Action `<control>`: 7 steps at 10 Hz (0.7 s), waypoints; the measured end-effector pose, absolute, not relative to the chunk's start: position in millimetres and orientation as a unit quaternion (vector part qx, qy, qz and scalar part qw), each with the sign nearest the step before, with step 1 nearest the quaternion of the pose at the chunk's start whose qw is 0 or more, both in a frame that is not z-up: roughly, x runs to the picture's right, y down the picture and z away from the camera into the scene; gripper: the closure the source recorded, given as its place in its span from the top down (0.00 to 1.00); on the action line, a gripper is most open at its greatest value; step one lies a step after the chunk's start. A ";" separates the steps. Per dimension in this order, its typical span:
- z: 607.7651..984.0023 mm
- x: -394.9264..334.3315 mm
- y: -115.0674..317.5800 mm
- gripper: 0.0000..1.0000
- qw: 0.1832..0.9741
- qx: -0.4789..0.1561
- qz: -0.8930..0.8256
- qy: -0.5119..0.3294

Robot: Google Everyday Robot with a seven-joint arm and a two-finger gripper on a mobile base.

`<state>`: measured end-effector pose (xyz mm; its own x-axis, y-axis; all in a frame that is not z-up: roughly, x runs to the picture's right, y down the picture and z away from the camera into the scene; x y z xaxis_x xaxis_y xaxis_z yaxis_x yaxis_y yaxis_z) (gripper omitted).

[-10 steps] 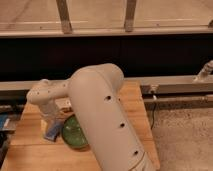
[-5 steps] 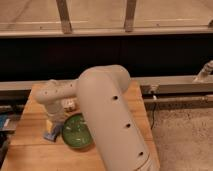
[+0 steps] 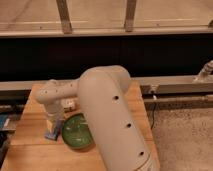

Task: Place the white sponge in the ceramic cup

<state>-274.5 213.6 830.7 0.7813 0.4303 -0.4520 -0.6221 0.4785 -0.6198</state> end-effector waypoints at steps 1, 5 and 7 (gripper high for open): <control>830.7 -274.5 213.5 0.01 0.852 -0.407 0.309 0.118; 807.8 -283.2 173.8 0.00 0.865 -0.383 0.305 0.106; 792.8 -283.5 143.7 0.00 0.873 -0.366 0.306 0.102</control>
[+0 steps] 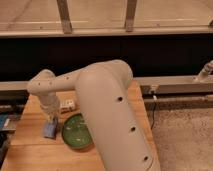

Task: Place the white sponge in the ceramic cup

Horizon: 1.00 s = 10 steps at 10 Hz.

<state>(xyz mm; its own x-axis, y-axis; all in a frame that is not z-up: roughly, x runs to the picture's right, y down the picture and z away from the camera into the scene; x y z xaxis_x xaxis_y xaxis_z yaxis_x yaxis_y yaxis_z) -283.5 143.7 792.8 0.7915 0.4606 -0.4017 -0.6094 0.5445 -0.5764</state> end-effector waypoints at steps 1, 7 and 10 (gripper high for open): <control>791.3 -282.5 139.6 0.00 0.874 -0.363 0.307 0.102; 774.2 -233.6 45.2 0.00 0.863 -0.330 0.373 0.081; 757.3 -202.3 -10.3 0.00 0.859 -0.309 0.398 0.087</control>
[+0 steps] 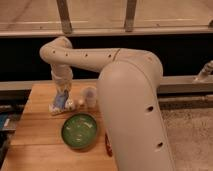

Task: Place the white sponge in the ceramic cup

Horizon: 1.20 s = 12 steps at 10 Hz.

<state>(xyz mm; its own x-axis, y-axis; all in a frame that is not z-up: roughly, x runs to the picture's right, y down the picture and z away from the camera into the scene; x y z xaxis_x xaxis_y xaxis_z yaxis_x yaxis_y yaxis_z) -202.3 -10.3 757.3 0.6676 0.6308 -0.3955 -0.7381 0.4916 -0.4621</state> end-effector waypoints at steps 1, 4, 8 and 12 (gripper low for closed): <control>753.5 -195.6 -22.9 0.00 0.859 -0.302 0.403 0.090; 740.8 -175.1 -56.2 0.00 0.860 -0.277 0.417 0.099; 736.6 -141.6 -72.2 0.00 0.848 -0.257 0.456 0.084; 744.2 -102.5 -65.7 0.00 0.834 -0.247 0.483 0.101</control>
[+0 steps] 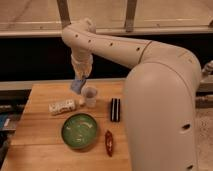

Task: Place the white sponge in the ceramic cup

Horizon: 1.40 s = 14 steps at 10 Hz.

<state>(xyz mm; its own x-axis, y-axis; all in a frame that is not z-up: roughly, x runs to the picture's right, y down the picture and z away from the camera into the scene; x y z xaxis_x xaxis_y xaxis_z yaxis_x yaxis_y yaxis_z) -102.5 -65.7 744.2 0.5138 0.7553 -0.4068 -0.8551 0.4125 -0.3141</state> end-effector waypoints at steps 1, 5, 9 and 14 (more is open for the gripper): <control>748.0 -89.1 -62.5 0.00 0.830 -0.245 0.489 0.111; 753.3 -55.6 -54.1 0.00 0.817 -0.240 0.508 0.134; 776.2 -53.3 -50.7 0.00 0.818 -0.233 0.507 0.142; 799.0 -57.3 -50.2 0.00 0.828 -0.229 0.490 0.149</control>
<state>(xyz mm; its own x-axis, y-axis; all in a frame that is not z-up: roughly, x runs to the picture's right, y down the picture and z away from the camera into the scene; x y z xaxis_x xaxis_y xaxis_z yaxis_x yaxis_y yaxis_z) -57.3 -50.2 799.0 0.4753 0.7435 -0.4705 -0.8796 0.4149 -0.2329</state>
